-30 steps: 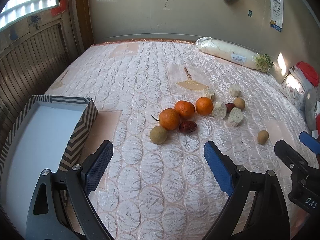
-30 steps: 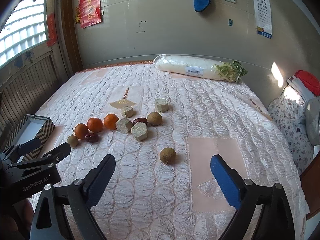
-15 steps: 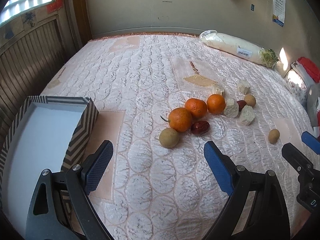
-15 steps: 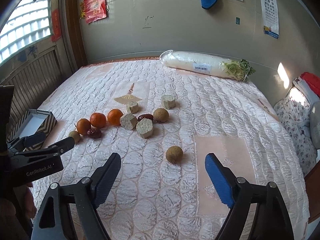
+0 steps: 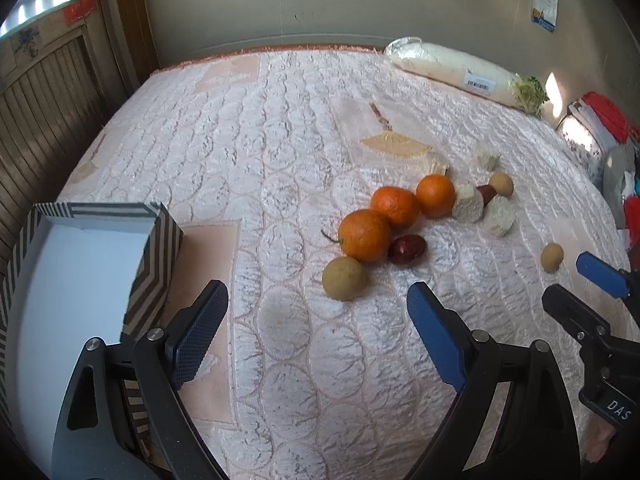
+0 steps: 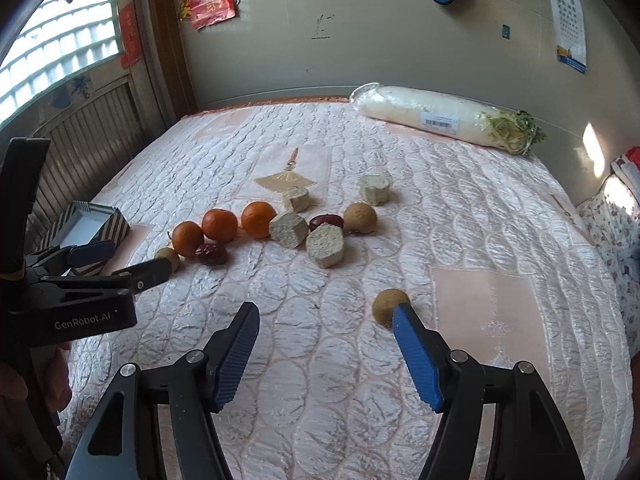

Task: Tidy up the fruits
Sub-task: 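Grasp the small round brown fruit with the left gripper while the right gripper grasps a red date, then carry the brown fruit and red date to the white tray and release both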

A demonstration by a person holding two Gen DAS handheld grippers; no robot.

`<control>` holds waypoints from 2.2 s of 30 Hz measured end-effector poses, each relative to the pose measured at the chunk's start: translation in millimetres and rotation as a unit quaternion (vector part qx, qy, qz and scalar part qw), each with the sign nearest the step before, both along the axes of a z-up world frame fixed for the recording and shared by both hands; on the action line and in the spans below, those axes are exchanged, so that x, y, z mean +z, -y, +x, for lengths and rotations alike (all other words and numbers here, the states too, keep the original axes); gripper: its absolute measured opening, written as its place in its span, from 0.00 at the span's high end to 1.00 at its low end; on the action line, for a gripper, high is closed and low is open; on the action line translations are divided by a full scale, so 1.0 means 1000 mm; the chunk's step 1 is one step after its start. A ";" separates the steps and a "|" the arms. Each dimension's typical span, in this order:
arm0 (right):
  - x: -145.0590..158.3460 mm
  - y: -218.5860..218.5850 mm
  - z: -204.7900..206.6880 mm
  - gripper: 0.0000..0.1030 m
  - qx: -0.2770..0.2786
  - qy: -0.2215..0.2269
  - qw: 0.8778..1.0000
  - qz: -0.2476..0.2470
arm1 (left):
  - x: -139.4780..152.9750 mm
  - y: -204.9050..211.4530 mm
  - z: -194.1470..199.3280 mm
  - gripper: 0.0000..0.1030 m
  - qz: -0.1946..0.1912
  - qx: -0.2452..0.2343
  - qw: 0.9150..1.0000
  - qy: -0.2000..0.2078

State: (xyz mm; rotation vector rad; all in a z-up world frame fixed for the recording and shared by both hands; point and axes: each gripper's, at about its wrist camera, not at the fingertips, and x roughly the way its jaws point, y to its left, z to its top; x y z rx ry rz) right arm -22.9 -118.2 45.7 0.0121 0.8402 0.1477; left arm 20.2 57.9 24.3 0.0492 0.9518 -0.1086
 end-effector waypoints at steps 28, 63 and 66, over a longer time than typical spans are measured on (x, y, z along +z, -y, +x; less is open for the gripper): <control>-0.023 -0.081 0.060 0.60 0.117 -0.036 0.992 0.015 | 0.008 -0.025 -0.015 0.77 0.000 0.034 0.999 0.006; 0.035 -0.150 0.021 0.74 0.222 0.017 0.974 0.033 | 0.080 -0.107 -0.057 0.77 -0.014 0.110 0.993 0.048; 0.038 -0.169 0.024 0.74 0.241 0.017 0.970 0.034 | 0.080 -0.125 -0.053 0.77 -0.007 0.127 0.991 0.045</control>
